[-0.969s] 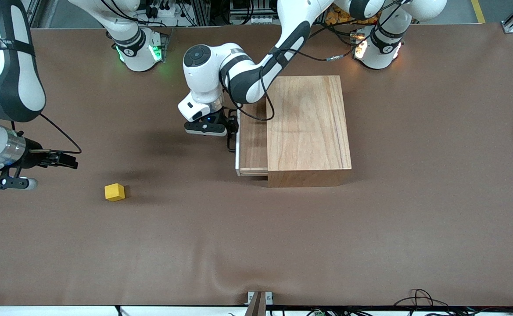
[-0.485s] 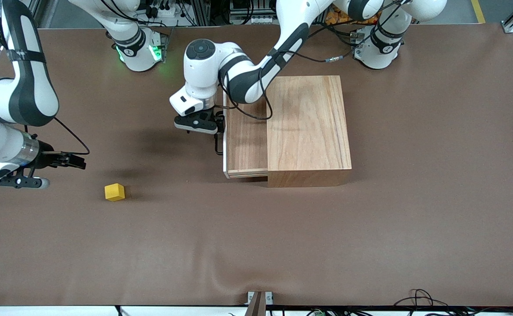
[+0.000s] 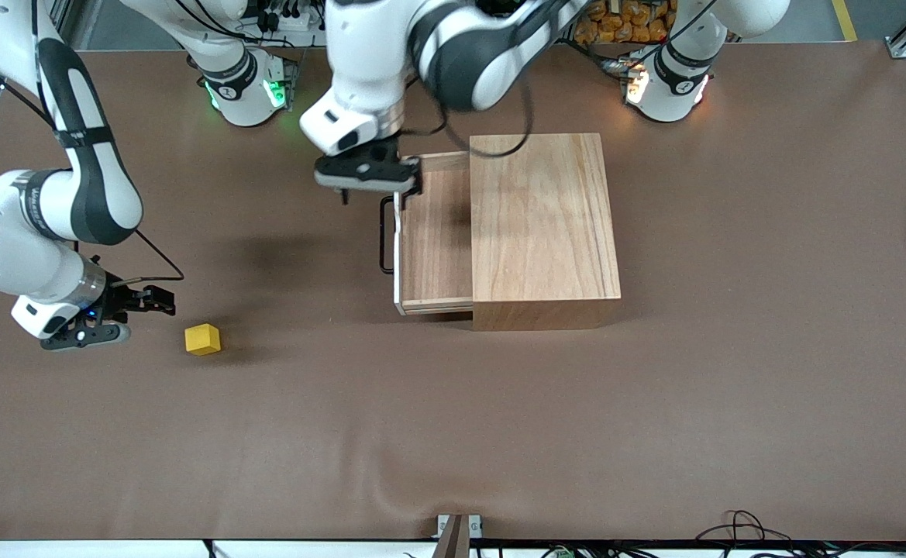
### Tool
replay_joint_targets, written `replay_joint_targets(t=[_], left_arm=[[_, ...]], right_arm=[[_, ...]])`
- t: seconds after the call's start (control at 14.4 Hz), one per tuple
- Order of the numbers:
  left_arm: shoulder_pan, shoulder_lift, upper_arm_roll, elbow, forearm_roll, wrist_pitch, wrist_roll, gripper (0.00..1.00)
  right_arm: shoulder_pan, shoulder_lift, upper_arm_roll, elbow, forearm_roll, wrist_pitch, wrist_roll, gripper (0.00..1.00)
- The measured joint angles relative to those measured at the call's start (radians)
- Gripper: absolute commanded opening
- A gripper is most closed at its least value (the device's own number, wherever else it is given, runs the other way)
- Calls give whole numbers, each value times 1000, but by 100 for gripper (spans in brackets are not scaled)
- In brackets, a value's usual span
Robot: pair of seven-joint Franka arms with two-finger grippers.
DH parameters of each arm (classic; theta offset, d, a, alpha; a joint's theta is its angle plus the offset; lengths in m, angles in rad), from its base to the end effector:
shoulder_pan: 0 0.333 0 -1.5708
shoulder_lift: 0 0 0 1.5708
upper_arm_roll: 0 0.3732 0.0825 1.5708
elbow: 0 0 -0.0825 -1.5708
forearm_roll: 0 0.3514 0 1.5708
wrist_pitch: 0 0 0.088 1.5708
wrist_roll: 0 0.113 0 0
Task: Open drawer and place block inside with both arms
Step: 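Lower the right gripper and grasp the yellow cube while the left gripper withdraws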
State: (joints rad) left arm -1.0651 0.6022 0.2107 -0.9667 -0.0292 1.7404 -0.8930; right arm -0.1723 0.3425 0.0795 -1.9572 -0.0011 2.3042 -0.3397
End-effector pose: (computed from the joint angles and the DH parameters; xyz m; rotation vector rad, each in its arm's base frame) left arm 0.4359 -0.5915 0.5862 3.0434 -0.0094 0.2804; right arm 0.6056 -0.0603 0.3723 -3.0945 -0.3778 -0.0171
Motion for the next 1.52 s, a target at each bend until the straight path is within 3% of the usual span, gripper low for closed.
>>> replay_joint_targets(t=[0.21, 0.48, 0.9, 1.04, 1.18, 1.38, 1.52], left_arm=[[128, -151, 12, -8, 8, -195, 18, 100], [367, -265, 13, -43, 8, -285, 117, 100], [658, -316, 6, -99, 3, -334, 235, 100], [751, -316, 4, -107, -5, -333, 376, 100], [872, -318, 5, -107, -108, -326, 556, 100], [1042, -324, 4, -107, -195, -336, 779, 100], [1046, -332, -1, -108, -163, -361, 801, 100]], right_arm=[[4, 67, 3, -1, 0, 89, -48, 100], [19, 144, 6, 0, 38, 174, -39, 100], [74, 187, 6, -1, 82, 247, 31, 100], [74, 195, 4, -1, 82, 255, 31, 95], [74, 197, 1, -3, 82, 255, 31, 94], [73, 199, -3, -9, 81, 255, 28, 63], [70, 199, -7, -17, 81, 256, 22, 27]])
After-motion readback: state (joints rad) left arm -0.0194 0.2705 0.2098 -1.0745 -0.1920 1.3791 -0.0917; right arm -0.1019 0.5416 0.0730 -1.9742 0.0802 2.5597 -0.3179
